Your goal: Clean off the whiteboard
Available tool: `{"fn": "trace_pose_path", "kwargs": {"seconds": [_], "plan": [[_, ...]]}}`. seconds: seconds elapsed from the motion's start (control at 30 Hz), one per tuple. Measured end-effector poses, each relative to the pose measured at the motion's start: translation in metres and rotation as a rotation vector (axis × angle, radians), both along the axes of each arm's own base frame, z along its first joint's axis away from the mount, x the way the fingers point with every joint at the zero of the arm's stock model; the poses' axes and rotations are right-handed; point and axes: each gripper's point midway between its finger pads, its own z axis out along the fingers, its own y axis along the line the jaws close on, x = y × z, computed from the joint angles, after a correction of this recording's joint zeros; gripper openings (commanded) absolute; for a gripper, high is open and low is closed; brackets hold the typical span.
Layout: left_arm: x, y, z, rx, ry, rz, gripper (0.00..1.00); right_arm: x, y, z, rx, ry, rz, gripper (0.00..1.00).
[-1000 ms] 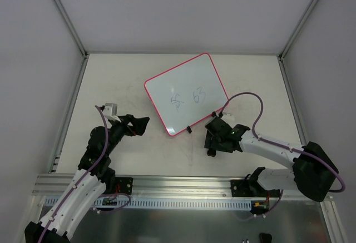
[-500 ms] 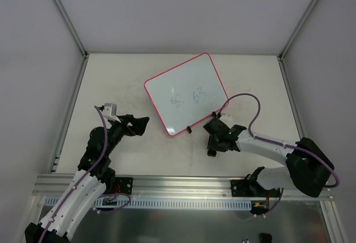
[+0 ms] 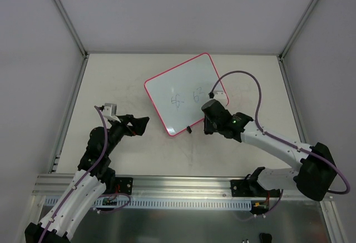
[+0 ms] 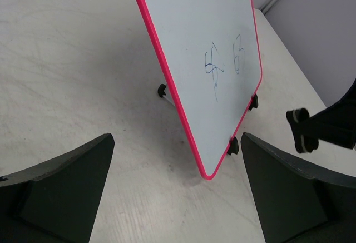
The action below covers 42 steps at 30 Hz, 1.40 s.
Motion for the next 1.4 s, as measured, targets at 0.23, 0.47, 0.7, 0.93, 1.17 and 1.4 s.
{"fn": "trace_pose_path", "kwargs": {"seconds": [0.23, 0.47, 0.7, 0.93, 1.17, 1.4], "plan": [[0.0, 0.0, 0.0, 0.0, 0.0, -0.001, 0.99, 0.044, 0.044, 0.057, 0.097, -0.179, 0.202, 0.0], [0.0, 0.0, 0.0, 0.0, 0.0, -0.001, 0.99, 0.077, 0.103, 0.052, 0.093, -0.201, 0.411, 0.0], [0.002, -0.001, 0.002, -0.004, -0.011, -0.002, 0.99, 0.083, 0.139, 0.056, 0.045, -0.256, 0.537, 0.0], [0.021, -0.01, -0.013, -0.004, 0.037, -0.015, 0.94, 0.089, 0.153, 0.071, 0.062, -0.346, 0.569, 0.0], [0.056, 0.007, -0.033, -0.125, 0.1, 0.016, 0.9, 0.091, 0.153, 0.068, 0.055, -0.37, 0.575, 0.0], [0.067, -0.019, -0.027, -0.209, 0.08, -0.139, 0.88, 0.092, 0.152, 0.066, 0.047, -0.384, 0.582, 0.0]]}}
